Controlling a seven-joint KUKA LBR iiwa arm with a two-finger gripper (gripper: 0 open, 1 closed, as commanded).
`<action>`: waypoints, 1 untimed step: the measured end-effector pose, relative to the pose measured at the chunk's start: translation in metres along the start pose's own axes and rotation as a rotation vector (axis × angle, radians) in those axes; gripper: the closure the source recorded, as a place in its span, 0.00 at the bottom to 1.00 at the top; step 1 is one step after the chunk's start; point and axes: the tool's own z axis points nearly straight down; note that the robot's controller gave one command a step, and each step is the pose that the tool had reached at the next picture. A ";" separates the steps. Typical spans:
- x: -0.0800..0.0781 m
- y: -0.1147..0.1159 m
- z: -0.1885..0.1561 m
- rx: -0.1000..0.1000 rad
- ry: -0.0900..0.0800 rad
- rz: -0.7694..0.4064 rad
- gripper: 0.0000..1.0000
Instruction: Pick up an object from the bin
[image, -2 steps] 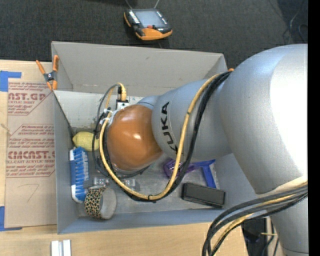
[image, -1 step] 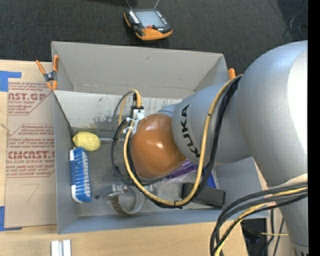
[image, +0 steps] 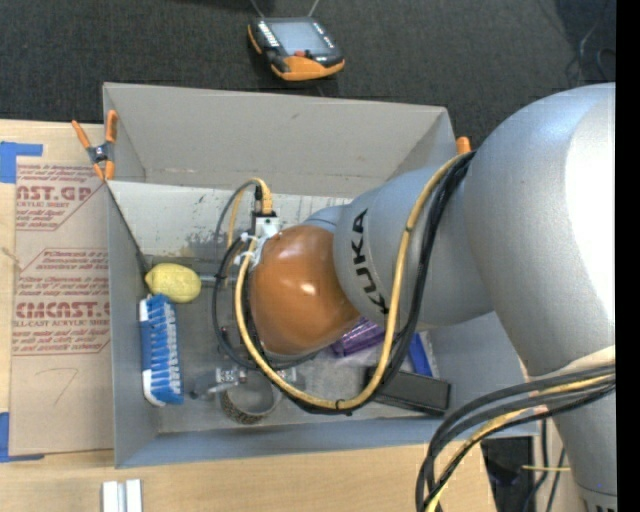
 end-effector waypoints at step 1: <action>0.004 -0.024 0.001 0.000 -0.002 -0.303 1.00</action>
Offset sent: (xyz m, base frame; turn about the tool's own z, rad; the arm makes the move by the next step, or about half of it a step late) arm 0.0000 0.0000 0.0000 0.0000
